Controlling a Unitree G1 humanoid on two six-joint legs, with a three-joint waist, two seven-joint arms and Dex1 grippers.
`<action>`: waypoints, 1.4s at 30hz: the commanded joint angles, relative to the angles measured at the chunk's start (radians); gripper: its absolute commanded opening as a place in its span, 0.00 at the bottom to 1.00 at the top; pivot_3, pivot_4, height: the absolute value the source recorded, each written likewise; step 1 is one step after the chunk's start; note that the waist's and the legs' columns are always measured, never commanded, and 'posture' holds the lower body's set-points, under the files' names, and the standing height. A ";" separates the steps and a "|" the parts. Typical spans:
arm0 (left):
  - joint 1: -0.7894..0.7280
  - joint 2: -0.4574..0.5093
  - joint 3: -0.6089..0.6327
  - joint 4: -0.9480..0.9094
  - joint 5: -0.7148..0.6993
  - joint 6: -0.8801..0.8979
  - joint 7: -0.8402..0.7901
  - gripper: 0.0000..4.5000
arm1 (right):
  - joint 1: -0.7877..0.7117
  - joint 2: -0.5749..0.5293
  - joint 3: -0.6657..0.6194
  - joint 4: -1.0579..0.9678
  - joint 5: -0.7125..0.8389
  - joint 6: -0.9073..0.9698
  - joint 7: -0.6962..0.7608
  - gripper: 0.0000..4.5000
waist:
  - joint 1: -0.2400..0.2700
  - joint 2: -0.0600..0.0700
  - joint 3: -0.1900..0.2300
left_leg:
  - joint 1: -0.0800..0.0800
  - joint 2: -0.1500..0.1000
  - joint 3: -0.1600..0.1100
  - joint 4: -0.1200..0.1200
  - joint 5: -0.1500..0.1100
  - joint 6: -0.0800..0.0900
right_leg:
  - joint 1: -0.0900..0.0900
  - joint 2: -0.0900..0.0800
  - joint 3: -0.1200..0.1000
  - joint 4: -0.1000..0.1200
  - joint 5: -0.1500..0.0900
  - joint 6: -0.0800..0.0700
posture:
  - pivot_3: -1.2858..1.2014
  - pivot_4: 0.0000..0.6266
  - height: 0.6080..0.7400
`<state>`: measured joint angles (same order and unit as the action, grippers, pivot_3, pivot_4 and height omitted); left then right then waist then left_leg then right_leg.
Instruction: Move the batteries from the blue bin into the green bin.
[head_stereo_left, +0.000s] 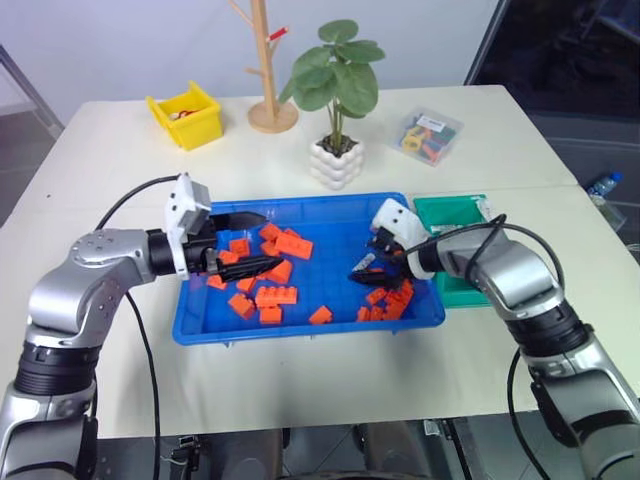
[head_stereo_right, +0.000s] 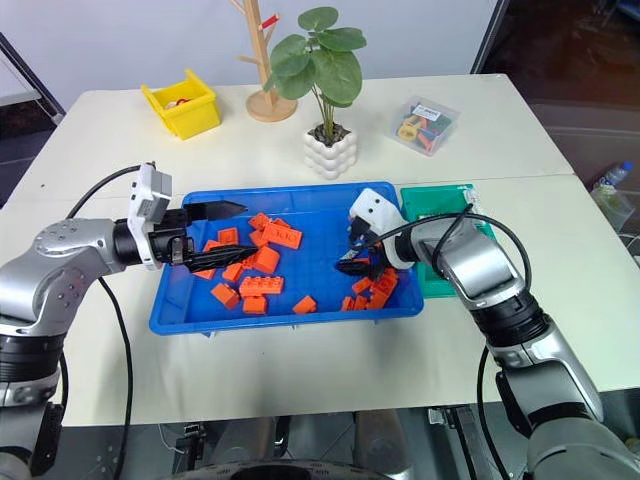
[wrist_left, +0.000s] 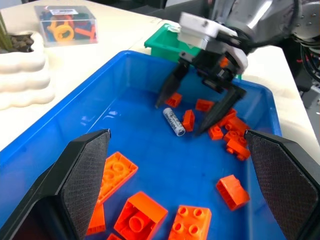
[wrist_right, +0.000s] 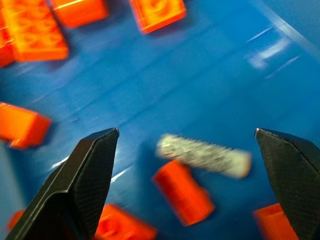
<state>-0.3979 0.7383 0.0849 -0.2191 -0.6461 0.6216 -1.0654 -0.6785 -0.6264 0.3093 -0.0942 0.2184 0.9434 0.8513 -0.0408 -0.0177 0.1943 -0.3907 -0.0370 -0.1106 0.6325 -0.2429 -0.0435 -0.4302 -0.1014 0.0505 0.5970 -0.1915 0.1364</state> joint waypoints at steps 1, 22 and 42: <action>0.010 0.007 0.034 -0.044 -0.020 0.000 0.013 1.00 | -0.003 -0.002 -0.010 0.028 -0.008 -0.019 -0.001 0.99 | 0.004 0.000 0.000 | 0.000 0.000 0.000 0.000 0.000 0.000 | 0.000 0.000 0.000 0.000 0.000 0.000 | 0.52 0.24 1.00; 0.021 0.001 0.042 -0.055 -0.035 -0.002 0.054 1.00 | 0.004 -0.044 0.054 0.018 -0.024 -0.017 0.063 0.99 | 0.008 0.000 0.000 | 0.000 0.000 0.000 0.000 0.000 0.000 | 0.001 0.000 0.000 -0.001 0.000 0.000 | 0.52 0.24 1.00; 0.040 -0.017 0.065 -0.088 -0.050 -0.010 0.106 1.00 | -0.082 -0.044 0.141 0.154 -0.097 -0.110 0.171 0.00 | 0.008 -0.001 0.000 | 0.001 0.000 0.000 0.000 0.000 0.000 | 0.001 0.000 0.000 -0.001 0.000 0.000 | 0.52 0.24 1.00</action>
<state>-0.3550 0.7218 0.1152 -0.2791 -0.6825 0.6252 -0.9628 -0.7602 -0.6597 0.4494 0.0421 0.1407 0.8252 1.0217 -0.0331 -0.0182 0.1939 -0.3901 -0.0371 -0.1108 0.6329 -0.2429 -0.0435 -0.4291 -0.1015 0.0504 0.5963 -0.1915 0.1364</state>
